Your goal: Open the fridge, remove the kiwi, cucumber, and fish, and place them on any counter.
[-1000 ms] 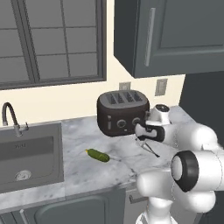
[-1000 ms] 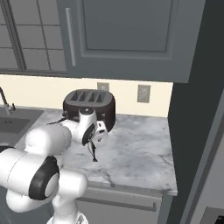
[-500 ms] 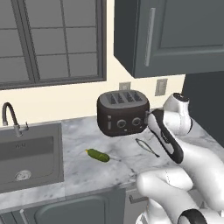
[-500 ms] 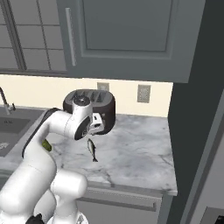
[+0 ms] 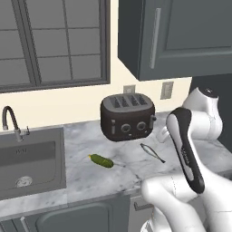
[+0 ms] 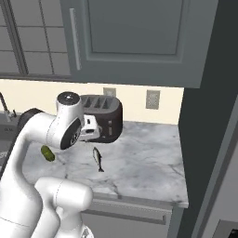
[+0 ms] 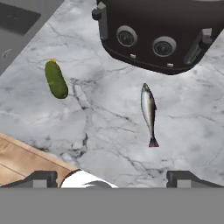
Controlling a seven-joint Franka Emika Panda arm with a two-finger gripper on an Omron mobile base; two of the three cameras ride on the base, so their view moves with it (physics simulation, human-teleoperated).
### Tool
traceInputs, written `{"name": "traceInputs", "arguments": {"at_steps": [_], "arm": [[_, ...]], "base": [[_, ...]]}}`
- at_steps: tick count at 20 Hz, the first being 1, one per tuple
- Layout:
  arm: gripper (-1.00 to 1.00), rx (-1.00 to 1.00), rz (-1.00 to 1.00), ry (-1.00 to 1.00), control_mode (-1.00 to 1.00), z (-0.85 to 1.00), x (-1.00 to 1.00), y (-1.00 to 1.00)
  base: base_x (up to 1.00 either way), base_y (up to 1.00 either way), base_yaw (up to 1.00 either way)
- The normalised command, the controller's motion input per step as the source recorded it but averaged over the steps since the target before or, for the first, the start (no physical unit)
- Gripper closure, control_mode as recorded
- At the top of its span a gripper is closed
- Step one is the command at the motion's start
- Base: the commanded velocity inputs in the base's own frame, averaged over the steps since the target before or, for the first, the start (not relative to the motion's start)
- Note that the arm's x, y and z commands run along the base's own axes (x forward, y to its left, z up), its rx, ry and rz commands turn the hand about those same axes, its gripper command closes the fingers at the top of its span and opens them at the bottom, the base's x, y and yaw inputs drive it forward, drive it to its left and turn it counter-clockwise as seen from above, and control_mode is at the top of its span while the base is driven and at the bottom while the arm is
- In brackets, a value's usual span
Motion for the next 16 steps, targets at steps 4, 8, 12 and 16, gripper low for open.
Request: {"name": "traceInputs", "arguments": {"at_steps": [4,8,12,16], "arm": [[-1.00,-0.01,-0.14,0.01,-1.00,0.56,-0.56,0.16],[-1.00,-0.01,-0.14,0.01,-1.00,0.44,-0.53,0.11],[-1.00,0.00,-0.09,0.01,-1.00,0.31,-0.45,0.00],[-1.00,0.00,-0.09,0.00,-1.00,0.30,-0.59,0.00]], "base": [[0.00,0.00,0.00],[0.00,0.00,0.00],[0.00,0.00,0.00],[0.00,0.00,0.00]]}}
